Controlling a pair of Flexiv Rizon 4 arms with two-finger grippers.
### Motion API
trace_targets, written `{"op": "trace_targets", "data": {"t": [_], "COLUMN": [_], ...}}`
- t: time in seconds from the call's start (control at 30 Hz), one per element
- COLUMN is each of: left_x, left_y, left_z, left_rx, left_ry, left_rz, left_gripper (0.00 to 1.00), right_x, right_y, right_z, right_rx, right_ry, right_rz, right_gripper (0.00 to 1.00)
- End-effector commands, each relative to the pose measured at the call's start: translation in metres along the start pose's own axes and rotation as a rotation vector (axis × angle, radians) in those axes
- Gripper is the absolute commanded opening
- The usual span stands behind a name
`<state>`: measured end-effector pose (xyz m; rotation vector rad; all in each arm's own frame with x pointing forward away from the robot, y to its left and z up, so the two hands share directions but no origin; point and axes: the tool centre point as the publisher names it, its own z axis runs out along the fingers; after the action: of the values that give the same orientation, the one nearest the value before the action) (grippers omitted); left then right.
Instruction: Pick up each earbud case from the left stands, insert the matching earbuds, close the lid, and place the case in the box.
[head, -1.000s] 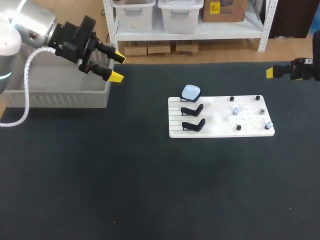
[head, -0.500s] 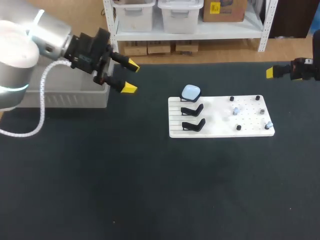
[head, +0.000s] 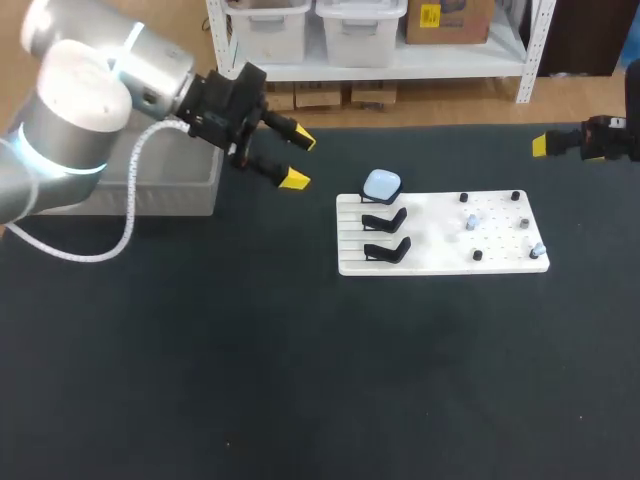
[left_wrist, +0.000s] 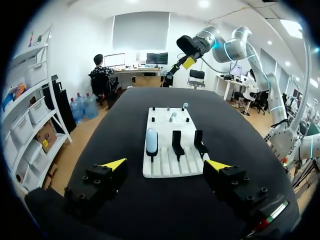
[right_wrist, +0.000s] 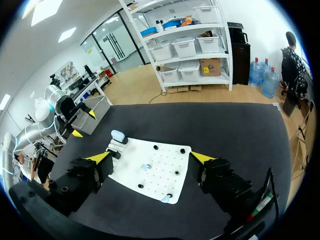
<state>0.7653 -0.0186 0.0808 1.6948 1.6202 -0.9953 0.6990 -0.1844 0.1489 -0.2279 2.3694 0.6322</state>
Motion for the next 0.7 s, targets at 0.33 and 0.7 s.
{"op": "trace_targets", "data": {"t": [0.33, 0.7], "left_x": [0.007, 0.008], "left_y": [0.003, 0.003], "left_z": [0.025, 0.038], "left_rx": [-0.001, -0.023], "left_ry": [-0.070, -0.095], "left_rz": [-0.009, -0.003], "left_gripper": [1.00, 1.00], "right_x": [0.000, 0.000], "right_y": [0.000, 0.000], "right_z": [0.000, 0.000], "right_rx": [0.002, 0.002], "right_ry": [0.001, 0.001], "right_rz": [0.000, 0.000], "right_gripper": [1.00, 1.00]}}
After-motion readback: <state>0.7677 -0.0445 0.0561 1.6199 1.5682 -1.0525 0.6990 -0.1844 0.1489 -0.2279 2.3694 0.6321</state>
